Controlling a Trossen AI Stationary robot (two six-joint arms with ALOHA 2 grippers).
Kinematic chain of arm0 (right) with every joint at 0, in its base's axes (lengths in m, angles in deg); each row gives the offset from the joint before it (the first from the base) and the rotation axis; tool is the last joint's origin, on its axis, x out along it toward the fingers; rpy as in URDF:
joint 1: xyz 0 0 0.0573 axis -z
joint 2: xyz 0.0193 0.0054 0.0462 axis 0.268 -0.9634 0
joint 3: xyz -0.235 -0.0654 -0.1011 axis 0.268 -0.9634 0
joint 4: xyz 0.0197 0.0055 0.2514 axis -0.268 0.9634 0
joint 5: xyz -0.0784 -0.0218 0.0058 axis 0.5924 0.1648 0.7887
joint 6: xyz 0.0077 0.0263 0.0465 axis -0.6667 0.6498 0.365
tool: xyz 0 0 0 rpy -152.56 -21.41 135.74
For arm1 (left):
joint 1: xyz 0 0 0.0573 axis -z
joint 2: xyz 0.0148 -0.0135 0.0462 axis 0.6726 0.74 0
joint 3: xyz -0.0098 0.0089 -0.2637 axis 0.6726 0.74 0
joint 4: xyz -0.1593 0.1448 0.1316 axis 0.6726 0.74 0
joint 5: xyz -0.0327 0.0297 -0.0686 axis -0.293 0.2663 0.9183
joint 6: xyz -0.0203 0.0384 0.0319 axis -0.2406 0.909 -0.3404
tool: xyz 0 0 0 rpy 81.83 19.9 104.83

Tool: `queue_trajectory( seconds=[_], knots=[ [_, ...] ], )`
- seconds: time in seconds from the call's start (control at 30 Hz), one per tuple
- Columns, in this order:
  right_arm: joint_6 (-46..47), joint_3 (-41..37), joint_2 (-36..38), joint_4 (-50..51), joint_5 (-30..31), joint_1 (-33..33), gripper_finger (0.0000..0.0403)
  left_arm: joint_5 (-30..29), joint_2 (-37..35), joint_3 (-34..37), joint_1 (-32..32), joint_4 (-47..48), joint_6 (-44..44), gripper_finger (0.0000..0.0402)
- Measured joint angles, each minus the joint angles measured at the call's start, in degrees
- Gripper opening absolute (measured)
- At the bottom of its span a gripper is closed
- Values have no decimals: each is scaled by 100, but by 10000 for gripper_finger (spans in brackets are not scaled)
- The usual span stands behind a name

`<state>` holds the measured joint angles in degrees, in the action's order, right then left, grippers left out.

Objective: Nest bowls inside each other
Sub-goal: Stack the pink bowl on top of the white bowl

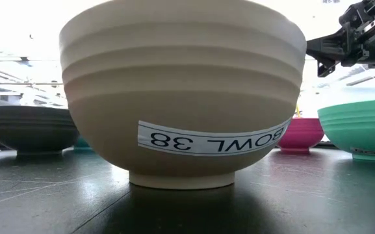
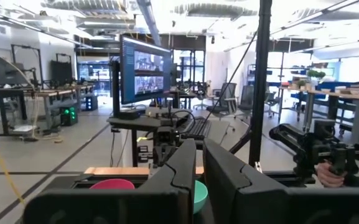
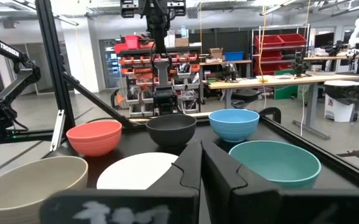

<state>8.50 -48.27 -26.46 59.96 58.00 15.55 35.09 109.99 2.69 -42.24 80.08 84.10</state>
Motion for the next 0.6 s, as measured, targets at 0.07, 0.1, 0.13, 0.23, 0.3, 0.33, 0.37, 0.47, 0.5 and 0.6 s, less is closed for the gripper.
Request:
queue_trajectory(
  seconds=[0.07, 0.1, 0.13, 0.23, 0.3, 0.33, 0.37, 0.47, 0.5, 0.6],
  knots=[
    [0, -1, 0, -7, -2, 0, 0, -17, 0, 0, 0, 23, 53, 35],
    [-2, -2, 2, -21, -2, 0, 0, -25, 0, 2, 0, 33, 143, 35],
    [-4, -2, 0, -66, -2, 0, 0, -27, 0, 0, 0, 41, 254, 35],
    [-44, -1, 4, -246, -1, 0, 0, -38, 0, 0, 0, 52, 464, 35],
    [-129, -2, 0, -428, 0, 0, 0, -37, 0, 0, 0, 52, 457, 35],
    [-182, -2, 1, -539, -1, 0, 0, -37, 0, 0, 0, 53, 443, 35],
    [-215, -2, 4, -645, 0, 0, 0, -37, 0, 0, 0, 59, 423, 35],
    [-289, -2, 4, -909, -1, 0, 0, -37, 0, 0, 0, 99, 452, 35],
    [-299, -2, 4, -976, 0, 0, 0, -38, 0, 1, 0, 109, 466, 35],
    [-301, -2, 4, -1136, 0, 0, 0, -39, 0, 0, 0, 139, 582, 35]
  ],
)
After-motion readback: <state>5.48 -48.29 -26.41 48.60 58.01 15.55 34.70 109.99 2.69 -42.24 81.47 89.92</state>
